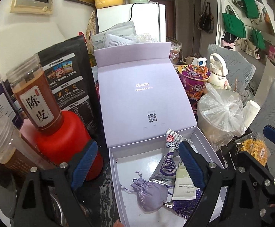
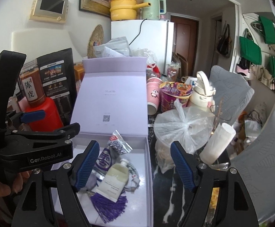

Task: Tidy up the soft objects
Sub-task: 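Withdraw both open grippers up from the white box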

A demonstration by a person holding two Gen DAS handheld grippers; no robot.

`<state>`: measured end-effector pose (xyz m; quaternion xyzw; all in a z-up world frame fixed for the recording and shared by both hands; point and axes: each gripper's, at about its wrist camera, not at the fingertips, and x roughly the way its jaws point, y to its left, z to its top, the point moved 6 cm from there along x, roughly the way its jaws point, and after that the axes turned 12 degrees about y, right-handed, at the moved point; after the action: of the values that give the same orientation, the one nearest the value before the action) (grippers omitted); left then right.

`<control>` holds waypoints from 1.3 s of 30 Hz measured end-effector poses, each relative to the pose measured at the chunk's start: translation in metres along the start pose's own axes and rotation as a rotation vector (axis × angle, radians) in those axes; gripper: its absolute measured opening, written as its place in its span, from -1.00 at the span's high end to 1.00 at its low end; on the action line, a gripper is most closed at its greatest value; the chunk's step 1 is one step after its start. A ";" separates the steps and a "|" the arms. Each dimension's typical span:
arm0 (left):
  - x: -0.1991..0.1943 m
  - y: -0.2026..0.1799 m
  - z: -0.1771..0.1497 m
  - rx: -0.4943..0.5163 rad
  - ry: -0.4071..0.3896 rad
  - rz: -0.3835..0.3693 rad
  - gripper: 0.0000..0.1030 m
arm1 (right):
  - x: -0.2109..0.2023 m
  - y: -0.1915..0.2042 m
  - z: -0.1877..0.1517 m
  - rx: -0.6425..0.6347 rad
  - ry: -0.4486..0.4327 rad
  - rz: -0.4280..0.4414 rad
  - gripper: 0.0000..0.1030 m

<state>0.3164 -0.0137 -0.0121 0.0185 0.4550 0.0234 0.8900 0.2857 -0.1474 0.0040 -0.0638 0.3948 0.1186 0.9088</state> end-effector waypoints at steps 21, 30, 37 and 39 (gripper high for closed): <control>-0.116 0.002 -0.033 0.020 -0.158 -0.067 -0.72 | -0.103 0.011 -0.023 0.004 -0.123 -0.003 -0.67; -0.145 0.011 -0.063 0.014 -0.175 -0.078 -0.72 | -0.139 0.029 -0.047 -0.020 -0.153 -0.012 -0.71; -0.161 0.014 -0.091 0.017 -0.174 -0.096 -0.72 | -0.157 0.044 -0.076 -0.026 -0.155 -0.004 -0.74; -0.165 0.015 -0.099 0.016 -0.177 -0.097 -0.72 | -0.160 0.047 -0.084 -0.028 -0.150 -0.001 -0.74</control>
<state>0.1390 -0.0074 0.0642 0.0054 0.3748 -0.0252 0.9267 0.1087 -0.1456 0.0633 -0.0676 0.3238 0.1279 0.9350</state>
